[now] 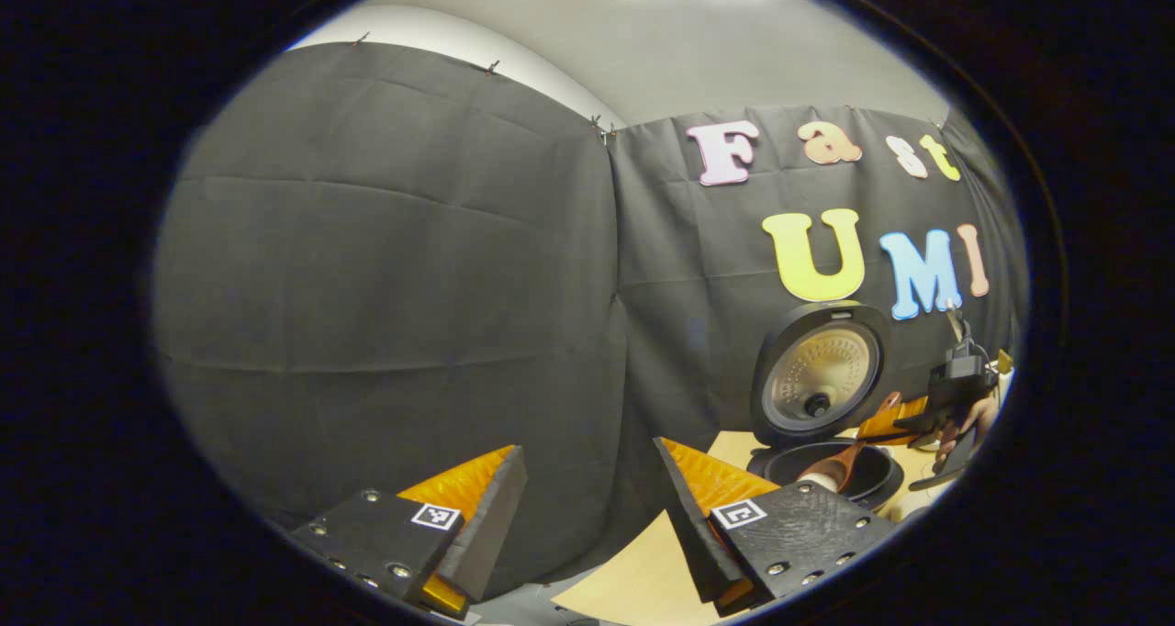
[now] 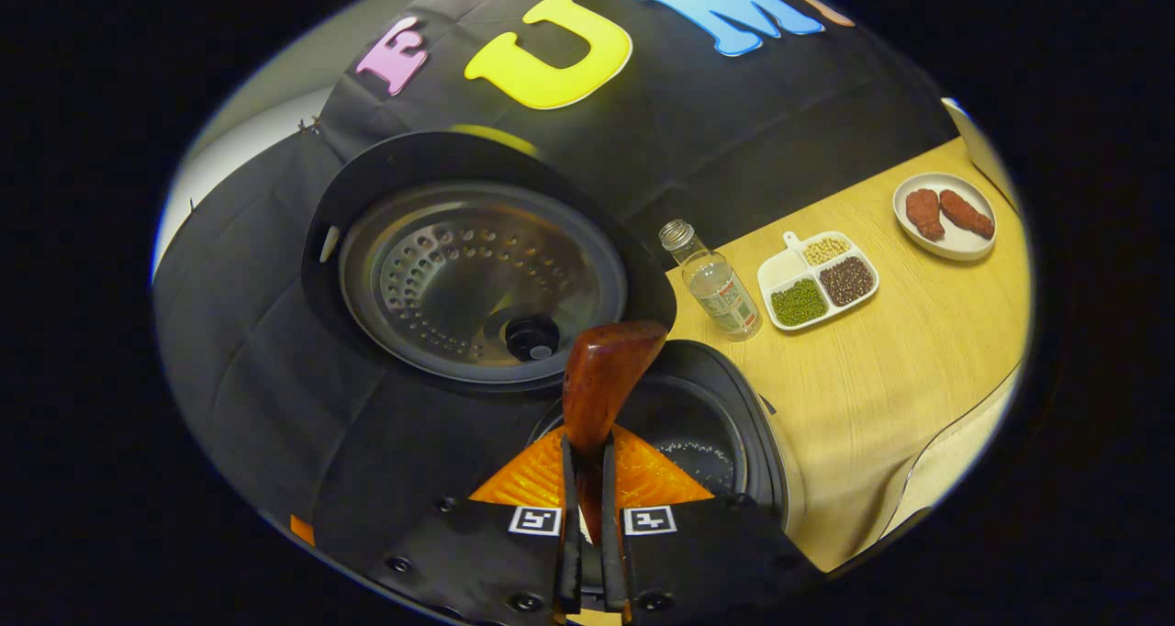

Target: Close the left gripper, press the button to open the rice cooker; take a wooden spoon from the chopstick holder with the right hand, scoop a spoonful of rice and pour it into the rice cooker, then put the wooden spoon back into the chopstick holder.

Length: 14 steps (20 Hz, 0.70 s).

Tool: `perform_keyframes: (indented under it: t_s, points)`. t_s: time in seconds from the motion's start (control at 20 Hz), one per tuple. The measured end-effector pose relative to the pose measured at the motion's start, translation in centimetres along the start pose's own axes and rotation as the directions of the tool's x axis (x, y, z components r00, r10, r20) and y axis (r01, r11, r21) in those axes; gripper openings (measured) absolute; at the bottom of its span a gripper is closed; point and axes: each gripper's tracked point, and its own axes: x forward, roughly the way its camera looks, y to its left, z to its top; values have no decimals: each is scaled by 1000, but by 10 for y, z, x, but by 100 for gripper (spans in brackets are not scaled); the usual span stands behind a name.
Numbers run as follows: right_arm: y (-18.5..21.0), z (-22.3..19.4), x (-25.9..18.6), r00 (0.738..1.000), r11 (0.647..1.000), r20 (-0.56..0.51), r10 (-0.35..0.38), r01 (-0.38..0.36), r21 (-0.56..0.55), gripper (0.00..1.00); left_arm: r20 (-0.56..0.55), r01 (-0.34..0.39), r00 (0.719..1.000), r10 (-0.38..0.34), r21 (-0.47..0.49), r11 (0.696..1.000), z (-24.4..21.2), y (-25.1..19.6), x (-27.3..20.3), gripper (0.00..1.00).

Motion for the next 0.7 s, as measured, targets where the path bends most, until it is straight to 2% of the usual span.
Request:
perform_keyframes:
  t_s: [0.3,0.35,0.4,0.45,0.5,0.7]
  points:
    - [0,-9,4,999,972,-2,-37,36,-232,11,-13,-5,1000,5,-14,1000,-4,1,0,84]
    - [0,-9,3,999,962,1,-44,42,-271,7,-14,-6,1000,6,-15,1000,-7,1,0,84]
    - [2,-9,2,999,949,5,-49,48,-313,11,-13,-6,1000,6,-14,1000,-5,0,0,84]
    - [3,-11,1,999,933,10,-53,54,-355,7,-12,-6,1000,6,-15,1000,-4,0,0,84]
    - [6,-13,1,998,916,16,-57,59,-396,11,-12,-6,1000,5,-16,1000,-2,-2,1,84]
    - [16,-11,-1,997,842,49,-54,72,-535,11,-13,-4,1000,4,-28,1000,-10,-3,-2,83]
